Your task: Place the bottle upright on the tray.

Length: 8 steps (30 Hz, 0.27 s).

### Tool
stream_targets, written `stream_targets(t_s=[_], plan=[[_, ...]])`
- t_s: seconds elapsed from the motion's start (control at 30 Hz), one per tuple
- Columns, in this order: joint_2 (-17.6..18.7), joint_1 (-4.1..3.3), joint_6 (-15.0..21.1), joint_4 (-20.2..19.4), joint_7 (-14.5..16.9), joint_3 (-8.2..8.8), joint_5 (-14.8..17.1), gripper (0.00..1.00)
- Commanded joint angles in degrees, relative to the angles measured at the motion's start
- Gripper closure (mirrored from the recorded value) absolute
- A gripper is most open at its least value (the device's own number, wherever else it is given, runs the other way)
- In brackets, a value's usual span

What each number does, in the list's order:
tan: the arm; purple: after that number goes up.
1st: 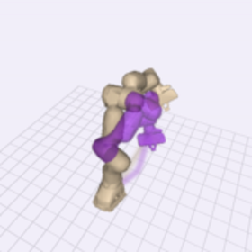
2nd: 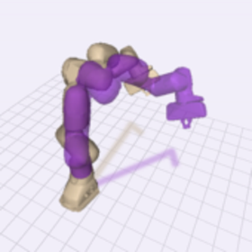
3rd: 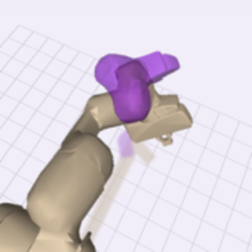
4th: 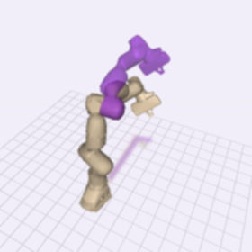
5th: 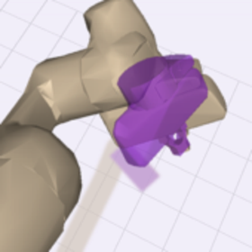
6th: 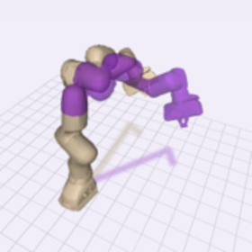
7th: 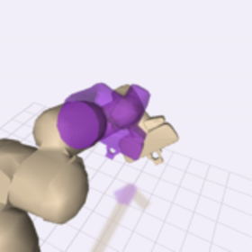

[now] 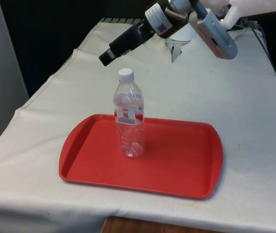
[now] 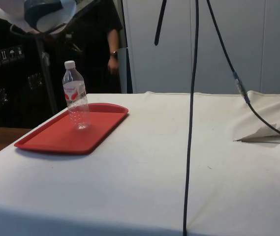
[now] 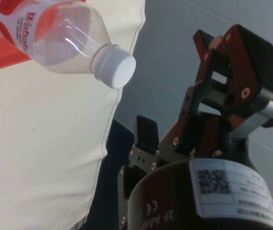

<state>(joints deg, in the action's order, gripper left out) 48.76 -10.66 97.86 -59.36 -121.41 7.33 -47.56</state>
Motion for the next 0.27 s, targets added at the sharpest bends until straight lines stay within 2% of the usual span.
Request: stream_targets(t_s=[0.0,0.17,0.23], plan=[[-0.3,0.46,0.8,-0.2,-0.1,-0.34,0.6,0.00],[-0.2,0.57,0.5,-0.1,0.1,-0.29,0.8,0.00],[-0.1,0.29,0.0,0.0,0.0,0.00,0.3,0.00]])
